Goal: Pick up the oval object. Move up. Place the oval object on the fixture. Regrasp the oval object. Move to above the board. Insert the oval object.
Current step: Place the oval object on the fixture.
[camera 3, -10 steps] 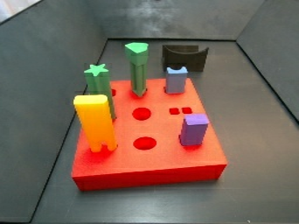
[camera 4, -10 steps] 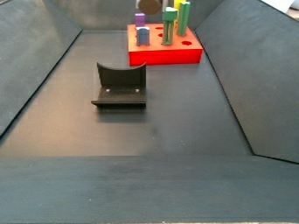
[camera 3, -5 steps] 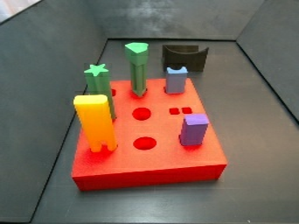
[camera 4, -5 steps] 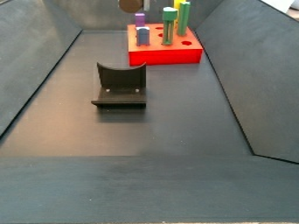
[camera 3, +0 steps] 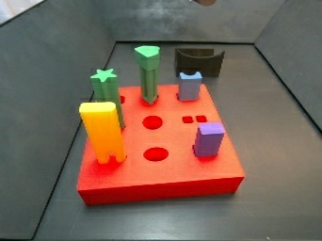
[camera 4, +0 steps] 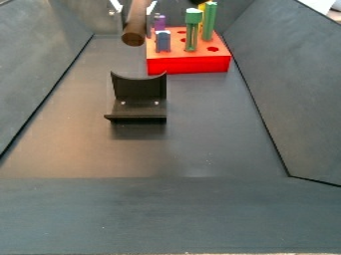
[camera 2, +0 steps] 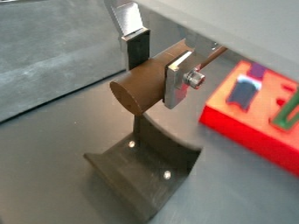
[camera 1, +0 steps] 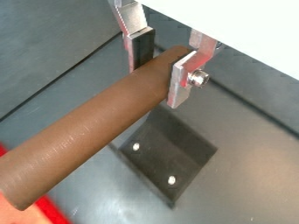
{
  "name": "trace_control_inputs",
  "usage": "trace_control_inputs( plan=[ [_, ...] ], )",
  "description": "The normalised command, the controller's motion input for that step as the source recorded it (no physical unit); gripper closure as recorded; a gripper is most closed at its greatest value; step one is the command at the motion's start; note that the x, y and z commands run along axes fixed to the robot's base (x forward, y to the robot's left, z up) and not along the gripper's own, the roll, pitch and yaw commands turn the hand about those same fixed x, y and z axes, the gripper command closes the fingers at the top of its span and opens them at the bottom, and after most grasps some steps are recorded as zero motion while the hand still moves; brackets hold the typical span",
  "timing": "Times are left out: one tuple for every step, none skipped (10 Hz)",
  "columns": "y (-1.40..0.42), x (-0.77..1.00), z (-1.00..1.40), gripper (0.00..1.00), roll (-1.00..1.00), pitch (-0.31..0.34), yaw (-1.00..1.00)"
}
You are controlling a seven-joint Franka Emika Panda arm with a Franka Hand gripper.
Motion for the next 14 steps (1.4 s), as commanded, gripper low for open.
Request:
trace_control_inputs(
  plan=[
    [0.05,0.10,-0.04,1.00,-1.00,0.309,0.12],
    [0.05,0.07,-0.02,1.00,-0.96,0.304,0.08],
    [0.05,0.06,-0.01,1.00,-0.72,0.243,-0.02],
    [0.04,0.07,-0.02,1.00,-0.55,0.210,-0.08],
    [0.05,0.08,-0.01,1.00,-0.31,0.172,-0.12],
    [0.06,0.10,-1.00,1.00,-1.00,0.084,-0.11],
    [0.07,0.10,-1.00,1.00,-1.00,0.060,-0.12],
    [0.07,0.11,-1.00,1.00,-1.00,0.069,-0.12],
    [0.07,0.12,-1.00,1.00,-1.00,0.086,-0.13],
    [0.08,0.13,-1.00,1.00,-1.00,0.093,-0.14],
    [0.09,0.14,-1.00,1.00,-0.96,0.088,-0.16],
    [0.09,0.15,-1.00,1.00,-0.73,0.063,-0.15],
    [0.10,0.16,-1.00,1.00,-0.56,0.047,-0.15],
    [0.11,0.17,-1.00,1.00,-0.39,0.037,-0.14]
  ],
)
